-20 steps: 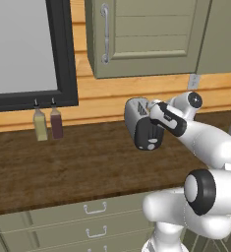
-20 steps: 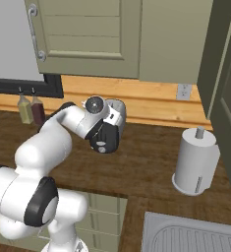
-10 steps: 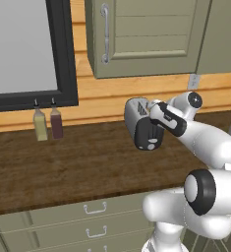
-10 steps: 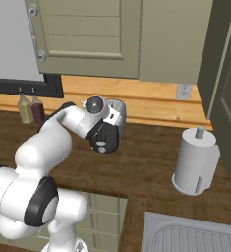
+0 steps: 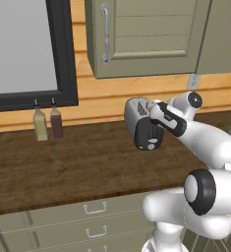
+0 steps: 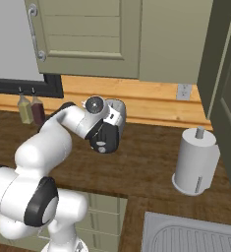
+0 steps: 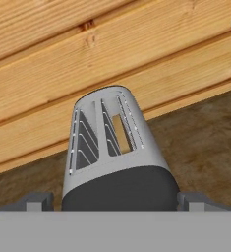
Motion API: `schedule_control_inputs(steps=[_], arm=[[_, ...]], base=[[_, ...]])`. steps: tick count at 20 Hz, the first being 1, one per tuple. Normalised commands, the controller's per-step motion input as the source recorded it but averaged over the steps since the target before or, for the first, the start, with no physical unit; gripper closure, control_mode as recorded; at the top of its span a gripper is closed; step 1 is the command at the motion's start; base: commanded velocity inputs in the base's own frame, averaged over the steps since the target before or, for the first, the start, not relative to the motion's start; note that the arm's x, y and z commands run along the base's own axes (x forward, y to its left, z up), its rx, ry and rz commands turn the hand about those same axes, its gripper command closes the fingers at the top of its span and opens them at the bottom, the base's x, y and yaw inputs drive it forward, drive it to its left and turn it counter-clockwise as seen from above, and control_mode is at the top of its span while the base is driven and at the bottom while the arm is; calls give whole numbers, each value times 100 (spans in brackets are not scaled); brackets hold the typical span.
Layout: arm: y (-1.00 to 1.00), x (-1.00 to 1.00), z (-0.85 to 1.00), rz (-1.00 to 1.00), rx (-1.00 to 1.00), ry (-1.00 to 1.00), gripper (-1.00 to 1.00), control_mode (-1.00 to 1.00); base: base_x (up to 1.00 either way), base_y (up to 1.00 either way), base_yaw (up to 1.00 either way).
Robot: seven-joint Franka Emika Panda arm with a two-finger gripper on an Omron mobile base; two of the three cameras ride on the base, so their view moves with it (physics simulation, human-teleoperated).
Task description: Start the toaster. Once the lever pops up, take the bread to the plate on the dining counter.
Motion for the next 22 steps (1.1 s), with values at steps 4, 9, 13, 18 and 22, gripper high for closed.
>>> schedule_control_inputs(steps=[4,9,13,18,22], arm=[[0,0,0,0,0,0,-100,-100],[0,0,0,0,0,0,-100,-100],[0,0,0,0,0,0,-100,-100],[0,0,0,0,0,0,-100,-100],[0,0,0,0,0,0,-100,-100]], base=[[0,0,0],[0,0,0],[0,0,0],[0,0,0],[0,0,0]])
